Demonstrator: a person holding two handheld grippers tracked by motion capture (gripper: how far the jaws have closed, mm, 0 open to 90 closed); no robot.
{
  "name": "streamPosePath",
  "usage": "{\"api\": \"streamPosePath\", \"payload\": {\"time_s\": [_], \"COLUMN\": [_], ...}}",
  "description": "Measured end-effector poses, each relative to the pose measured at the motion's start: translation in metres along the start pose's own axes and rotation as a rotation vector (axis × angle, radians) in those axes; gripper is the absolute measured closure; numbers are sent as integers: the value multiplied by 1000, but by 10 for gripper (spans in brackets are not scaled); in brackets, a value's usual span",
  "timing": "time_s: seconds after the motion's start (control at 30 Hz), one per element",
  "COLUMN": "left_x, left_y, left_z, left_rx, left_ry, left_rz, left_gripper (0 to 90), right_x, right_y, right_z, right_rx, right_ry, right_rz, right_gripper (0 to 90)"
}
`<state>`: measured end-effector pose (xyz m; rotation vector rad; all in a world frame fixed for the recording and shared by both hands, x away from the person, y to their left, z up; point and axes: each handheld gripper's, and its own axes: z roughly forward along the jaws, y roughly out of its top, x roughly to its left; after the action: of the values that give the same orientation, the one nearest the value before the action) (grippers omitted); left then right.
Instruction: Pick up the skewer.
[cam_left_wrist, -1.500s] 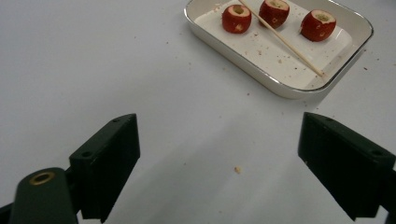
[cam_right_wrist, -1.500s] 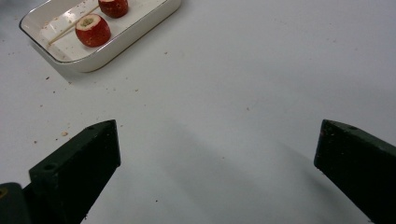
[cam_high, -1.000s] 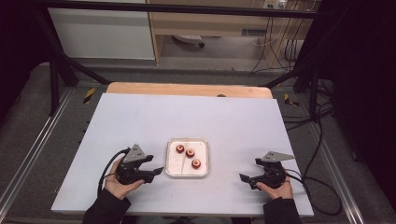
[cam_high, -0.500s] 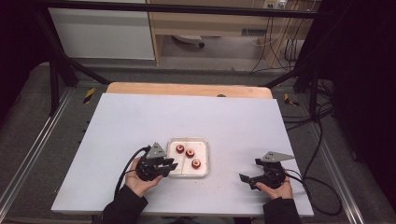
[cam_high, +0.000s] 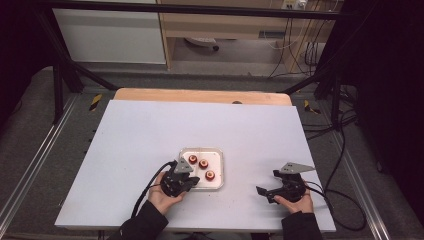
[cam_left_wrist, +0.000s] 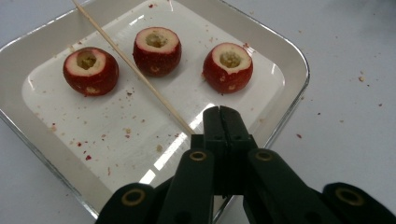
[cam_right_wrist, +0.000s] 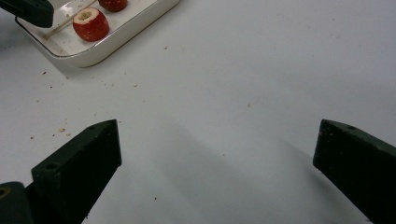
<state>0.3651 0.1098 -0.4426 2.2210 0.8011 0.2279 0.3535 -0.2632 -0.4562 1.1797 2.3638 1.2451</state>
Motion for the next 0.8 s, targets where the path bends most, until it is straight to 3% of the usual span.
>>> {"api": "streamPosePath", "payload": {"time_s": [0.17, 0.43, 0.7, 0.8], "left_x": [0, 5, 9, 9], "left_y": [-2, -6, -5, 0], "left_z": [2, -5, -13, -14], "left_rx": [17, 33, 1, -13], "left_ry": [0, 43, 67, 99], "left_rz": [1, -17, -45, -61], "left_gripper": [900, 900, 897, 782], "right_x": [0, 0, 0, 0], "right_y": [0, 0, 0, 0], "right_z": [0, 0, 0, 0], "right_rx": [-2, 2, 2, -3], "right_ry": [1, 0, -1, 0], "right_rz": [3, 0, -2, 2], "right_gripper": [16, 16, 16, 16]}}
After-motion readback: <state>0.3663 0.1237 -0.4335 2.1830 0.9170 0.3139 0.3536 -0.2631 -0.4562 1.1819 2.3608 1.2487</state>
